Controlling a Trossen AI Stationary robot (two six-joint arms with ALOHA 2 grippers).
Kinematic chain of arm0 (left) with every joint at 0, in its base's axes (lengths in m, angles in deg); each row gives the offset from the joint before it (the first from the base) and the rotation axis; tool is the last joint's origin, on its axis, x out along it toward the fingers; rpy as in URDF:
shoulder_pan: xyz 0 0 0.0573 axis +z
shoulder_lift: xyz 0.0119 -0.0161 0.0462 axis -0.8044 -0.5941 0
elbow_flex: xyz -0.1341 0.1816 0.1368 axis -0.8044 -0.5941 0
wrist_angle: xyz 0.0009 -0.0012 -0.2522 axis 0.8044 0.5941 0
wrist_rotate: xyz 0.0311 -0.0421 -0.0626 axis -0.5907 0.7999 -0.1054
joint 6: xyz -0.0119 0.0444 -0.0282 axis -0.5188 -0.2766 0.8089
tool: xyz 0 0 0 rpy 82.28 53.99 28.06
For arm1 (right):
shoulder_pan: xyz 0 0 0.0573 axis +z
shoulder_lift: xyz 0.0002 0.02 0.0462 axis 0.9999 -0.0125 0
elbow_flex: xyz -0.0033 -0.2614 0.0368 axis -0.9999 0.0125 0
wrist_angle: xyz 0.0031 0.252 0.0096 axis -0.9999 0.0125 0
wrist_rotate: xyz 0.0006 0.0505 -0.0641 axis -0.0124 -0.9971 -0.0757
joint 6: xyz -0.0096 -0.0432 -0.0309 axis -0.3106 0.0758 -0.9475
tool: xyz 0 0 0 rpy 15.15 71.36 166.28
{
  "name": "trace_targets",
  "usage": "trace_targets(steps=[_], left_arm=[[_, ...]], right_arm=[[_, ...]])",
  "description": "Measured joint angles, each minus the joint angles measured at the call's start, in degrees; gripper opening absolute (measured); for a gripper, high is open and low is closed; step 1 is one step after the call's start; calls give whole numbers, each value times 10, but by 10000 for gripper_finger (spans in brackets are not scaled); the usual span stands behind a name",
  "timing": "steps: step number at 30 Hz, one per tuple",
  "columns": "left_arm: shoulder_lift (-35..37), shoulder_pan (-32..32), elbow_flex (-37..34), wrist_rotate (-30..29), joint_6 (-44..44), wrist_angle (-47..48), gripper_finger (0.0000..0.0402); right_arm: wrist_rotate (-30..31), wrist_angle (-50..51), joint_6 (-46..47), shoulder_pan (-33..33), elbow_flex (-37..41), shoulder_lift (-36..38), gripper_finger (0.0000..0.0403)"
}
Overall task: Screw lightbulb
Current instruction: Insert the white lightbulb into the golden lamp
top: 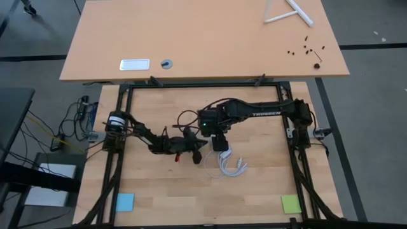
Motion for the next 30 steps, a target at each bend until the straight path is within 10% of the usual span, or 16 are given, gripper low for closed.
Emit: trace_targets(steps=[17, 30], left_arm=[[4, 10, 62, 47, -37, 27, 4], [109, 5, -67, 17, -23, -39, 4]], right_arm=[[10, -30, -14, 1, 27, -1, 230], [14, -63, -40, -4, 84, 62, 222]])
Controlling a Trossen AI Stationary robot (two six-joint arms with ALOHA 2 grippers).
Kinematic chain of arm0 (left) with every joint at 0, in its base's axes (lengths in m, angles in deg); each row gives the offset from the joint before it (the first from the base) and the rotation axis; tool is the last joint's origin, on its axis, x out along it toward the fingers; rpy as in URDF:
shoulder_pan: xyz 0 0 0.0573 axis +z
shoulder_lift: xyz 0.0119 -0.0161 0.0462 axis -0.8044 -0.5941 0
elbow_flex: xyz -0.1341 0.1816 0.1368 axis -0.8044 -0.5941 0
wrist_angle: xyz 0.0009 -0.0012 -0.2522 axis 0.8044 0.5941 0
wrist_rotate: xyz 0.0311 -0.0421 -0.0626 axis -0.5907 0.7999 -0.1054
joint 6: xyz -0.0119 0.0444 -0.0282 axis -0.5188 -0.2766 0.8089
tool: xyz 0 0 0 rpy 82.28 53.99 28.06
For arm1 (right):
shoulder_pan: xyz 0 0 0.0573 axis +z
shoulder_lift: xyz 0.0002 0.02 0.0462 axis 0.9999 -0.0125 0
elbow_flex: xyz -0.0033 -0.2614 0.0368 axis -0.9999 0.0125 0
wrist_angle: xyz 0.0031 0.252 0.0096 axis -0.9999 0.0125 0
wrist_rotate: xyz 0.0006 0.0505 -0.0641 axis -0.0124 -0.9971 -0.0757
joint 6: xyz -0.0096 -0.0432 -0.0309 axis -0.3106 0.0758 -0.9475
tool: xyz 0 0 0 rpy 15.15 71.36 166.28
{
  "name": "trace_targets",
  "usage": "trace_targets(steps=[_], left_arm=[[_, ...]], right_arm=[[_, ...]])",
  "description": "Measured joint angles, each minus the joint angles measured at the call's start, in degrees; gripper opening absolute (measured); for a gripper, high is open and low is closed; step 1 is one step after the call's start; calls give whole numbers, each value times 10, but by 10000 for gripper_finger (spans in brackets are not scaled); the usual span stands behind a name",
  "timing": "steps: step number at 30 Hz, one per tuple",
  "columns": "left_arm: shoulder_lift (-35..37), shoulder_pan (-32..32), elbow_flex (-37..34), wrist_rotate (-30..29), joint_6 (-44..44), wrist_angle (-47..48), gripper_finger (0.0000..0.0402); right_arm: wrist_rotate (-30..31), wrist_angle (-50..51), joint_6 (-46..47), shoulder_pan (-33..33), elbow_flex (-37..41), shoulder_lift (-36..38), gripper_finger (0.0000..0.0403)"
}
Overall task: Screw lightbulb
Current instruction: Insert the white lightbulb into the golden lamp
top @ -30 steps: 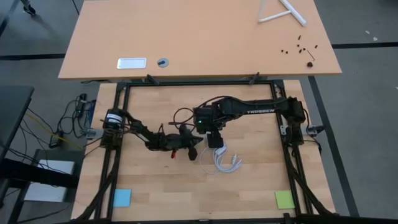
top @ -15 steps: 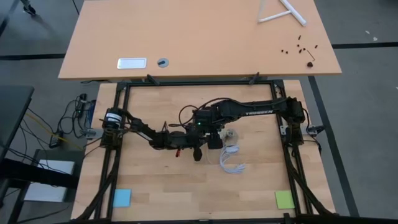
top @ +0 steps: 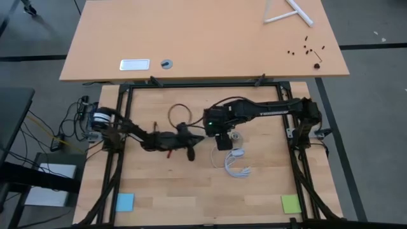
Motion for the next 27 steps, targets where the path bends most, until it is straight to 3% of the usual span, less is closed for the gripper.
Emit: trace_targets(steps=[3, 8, 12, 15, 20, 27], left_arm=[[36, -4, -50, -1, 0, -46, 4], [53, -8, -99, 0, 0, -82, 4], [53, -7, -111, 1, -6, -95, 4], [53, -8, -114, 2, -14, -104, 4], [53, -8, -114, 3, -13, -107, 4], [53, -11, -114, 11, -11, -84, 4]], right_arm=[[-33, -84, 19, -1, 94, 44, 205], [-27, -210, 78, 2, 265, 125, 173], [-29, -336, 88, 6, 356, 152, 148], [-59, -391, 112, 9, 369, 153, 131], [-74, -375, 146, 9, 337, 142, 131], [-9, -311, 146, 4, 298, 95, 224]])
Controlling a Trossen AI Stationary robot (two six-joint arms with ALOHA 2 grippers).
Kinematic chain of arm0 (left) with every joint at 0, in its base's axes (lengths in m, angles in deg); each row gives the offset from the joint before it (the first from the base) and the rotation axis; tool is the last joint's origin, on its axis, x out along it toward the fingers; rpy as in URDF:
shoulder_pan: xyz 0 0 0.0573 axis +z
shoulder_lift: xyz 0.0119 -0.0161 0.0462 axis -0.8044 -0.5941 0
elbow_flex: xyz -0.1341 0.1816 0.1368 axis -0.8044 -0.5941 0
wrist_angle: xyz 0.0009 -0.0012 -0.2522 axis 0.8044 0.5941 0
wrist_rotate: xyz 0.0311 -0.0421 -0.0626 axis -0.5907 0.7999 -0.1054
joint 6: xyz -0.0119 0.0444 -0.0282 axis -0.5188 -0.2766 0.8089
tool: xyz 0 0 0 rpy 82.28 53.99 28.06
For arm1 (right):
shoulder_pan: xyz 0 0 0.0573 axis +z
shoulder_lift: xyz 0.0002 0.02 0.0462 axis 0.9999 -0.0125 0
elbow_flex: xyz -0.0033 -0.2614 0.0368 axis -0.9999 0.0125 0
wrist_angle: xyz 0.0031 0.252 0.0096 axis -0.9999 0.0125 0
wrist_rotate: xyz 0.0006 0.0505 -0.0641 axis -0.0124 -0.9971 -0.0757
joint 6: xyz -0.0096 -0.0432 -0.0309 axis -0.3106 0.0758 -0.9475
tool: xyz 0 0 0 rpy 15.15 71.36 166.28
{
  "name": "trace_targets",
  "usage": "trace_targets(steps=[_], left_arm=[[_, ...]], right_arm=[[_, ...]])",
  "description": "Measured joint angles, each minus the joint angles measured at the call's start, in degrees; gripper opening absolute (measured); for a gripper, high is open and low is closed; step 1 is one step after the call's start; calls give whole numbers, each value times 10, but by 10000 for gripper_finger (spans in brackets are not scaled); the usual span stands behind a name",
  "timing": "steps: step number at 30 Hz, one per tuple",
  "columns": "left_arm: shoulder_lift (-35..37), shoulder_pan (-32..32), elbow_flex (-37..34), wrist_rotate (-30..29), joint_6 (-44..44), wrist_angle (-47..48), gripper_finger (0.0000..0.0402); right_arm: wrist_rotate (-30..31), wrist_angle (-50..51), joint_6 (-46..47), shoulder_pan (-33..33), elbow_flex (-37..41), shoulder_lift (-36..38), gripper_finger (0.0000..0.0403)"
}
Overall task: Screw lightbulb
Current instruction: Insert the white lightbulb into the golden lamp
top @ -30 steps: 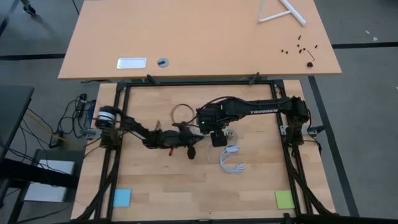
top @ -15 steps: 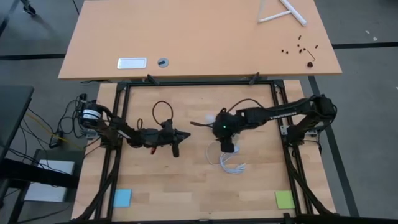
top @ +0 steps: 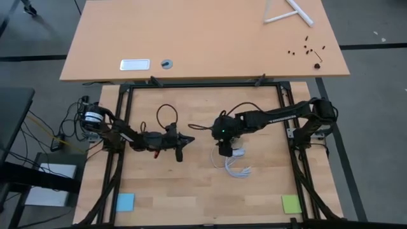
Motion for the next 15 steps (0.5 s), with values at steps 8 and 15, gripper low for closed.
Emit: trace_targets(steps=[8, 15], left_arm=[[0, 0, 0, 0, 34, 3, 4], [0, -8, 0, 2, 15, 9, 4]], right_arm=[[139, 170, -12, -74, -51, 11, 301], [116, 182, -290, -165, -21, 21, 261]])
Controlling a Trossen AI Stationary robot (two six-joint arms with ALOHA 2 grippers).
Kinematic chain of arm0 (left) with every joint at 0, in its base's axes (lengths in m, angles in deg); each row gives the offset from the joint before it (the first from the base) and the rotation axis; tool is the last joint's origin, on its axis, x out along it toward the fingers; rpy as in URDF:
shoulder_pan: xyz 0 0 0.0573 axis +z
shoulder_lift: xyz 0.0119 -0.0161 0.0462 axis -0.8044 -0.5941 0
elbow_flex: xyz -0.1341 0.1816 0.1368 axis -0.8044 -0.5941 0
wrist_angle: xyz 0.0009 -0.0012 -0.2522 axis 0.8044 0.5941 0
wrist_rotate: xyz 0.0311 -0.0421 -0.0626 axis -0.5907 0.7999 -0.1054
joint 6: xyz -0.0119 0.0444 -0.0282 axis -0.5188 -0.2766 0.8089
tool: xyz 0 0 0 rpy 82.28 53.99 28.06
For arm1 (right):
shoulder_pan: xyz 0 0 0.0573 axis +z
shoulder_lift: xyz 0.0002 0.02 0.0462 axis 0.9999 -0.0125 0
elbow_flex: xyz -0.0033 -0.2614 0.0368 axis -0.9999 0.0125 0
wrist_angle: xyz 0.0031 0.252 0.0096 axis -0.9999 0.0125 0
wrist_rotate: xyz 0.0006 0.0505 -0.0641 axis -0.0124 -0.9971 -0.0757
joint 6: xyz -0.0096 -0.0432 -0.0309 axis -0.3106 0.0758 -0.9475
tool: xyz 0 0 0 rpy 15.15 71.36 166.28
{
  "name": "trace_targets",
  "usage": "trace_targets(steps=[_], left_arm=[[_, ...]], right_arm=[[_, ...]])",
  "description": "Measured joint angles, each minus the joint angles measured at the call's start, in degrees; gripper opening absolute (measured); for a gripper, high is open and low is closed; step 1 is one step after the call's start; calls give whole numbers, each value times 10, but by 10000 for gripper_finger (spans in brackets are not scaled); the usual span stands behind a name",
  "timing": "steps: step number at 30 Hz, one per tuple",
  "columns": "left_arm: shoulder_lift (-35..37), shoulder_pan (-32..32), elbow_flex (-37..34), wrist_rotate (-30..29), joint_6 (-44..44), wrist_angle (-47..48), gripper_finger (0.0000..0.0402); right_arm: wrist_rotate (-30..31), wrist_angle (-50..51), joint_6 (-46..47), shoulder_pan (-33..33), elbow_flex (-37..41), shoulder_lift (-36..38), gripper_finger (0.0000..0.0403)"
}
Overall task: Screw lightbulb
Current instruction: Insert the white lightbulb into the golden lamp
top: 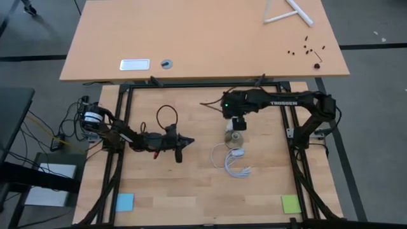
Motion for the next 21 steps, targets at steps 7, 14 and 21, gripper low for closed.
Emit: trace_targets(steps=[7, 14, 21], left_arm=[[0, -1, 0, 28, -7, 12, 4], [0, 1, 0, 35, -32, 20, 4], [0, 25, 0, 37, -16, 42, 4]], right_arm=[[-27, -15, -122, -28, 48, 0, 248], [-59, -19, -157, -18, 55, -1, 268], [-57, -23, -101, -18, 55, 0, 269]])
